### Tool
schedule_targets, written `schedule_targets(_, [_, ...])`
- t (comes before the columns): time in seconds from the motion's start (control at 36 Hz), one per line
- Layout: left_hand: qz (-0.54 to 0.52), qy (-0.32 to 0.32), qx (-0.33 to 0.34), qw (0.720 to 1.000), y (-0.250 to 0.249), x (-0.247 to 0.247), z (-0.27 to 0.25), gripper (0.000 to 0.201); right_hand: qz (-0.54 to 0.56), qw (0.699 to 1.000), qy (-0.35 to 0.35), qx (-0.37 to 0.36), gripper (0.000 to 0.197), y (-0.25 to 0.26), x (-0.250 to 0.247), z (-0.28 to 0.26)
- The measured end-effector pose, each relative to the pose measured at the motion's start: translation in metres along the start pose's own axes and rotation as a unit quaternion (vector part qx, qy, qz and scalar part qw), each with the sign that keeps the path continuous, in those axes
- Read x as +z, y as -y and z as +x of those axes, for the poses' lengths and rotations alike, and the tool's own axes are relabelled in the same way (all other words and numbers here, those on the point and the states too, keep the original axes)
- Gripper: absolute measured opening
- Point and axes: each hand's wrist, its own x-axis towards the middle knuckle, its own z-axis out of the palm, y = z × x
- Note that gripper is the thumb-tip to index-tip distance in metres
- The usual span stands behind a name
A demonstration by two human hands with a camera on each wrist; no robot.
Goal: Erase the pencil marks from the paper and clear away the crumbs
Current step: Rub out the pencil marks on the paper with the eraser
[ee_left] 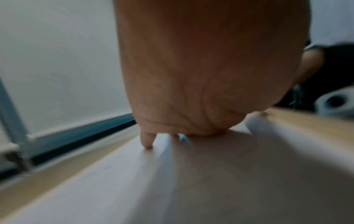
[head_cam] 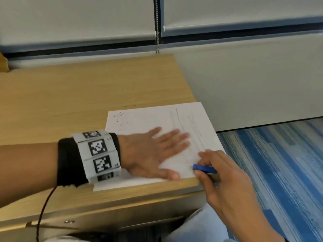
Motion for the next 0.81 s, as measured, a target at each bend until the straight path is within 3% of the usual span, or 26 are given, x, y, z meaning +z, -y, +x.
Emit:
schedule_targets(0.17, [-0.051, 0.031, -0.183, 0.981, 0.045, -0.005, -0.011, 0.1, -0.02, 1.0, -0.002, 0.001, 0.025, 0.004, -0.001, 0.0])
schedule_targets(0.22, [-0.037, 0.02, -0.159, 0.986, 0.04, -0.007, -0.012, 0.099, -0.018, 1.0, -0.005, 0.002, 0.026, 0.004, -0.001, 0.001])
schedule_targets(0.36, [0.033, -0.01, 0.03, 0.999, -0.005, 0.004, -0.009, 0.086, -0.008, 1.0, -0.01, 0.001, 0.026, 0.004, -0.001, 0.002])
schedule_targets(0.42, [0.026, -0.009, 0.05, 0.998, -0.009, 0.01, -0.009, 0.083, -0.009, 1.0, -0.011, 0.002, 0.026, 0.004, -0.001, 0.002])
schedule_targets(0.5, [-0.019, 0.0, -0.01, 1.0, 0.011, 0.013, -0.013, 0.081, -0.009, 1.0, -0.006, 0.006, 0.028, 0.003, -0.001, 0.002])
schedule_targets(0.58, [-0.073, 0.028, -0.126, 0.989, 0.044, 0.007, -0.017, 0.09, -0.011, 1.0, 0.006, 0.01, 0.027, 0.003, -0.002, 0.003])
schedule_targets(0.64, [-0.108, 0.028, -0.163, 0.98, 0.061, -0.001, -0.019, 0.099, -0.01, 1.0, 0.013, 0.009, 0.025, 0.003, -0.003, 0.003])
schedule_targets(0.81, [-0.137, -0.103, -0.169, 0.971, 0.076, -0.03, -0.007, 0.092, 0.0, 1.0, 0.02, 0.01, 0.023, 0.001, -0.005, 0.005])
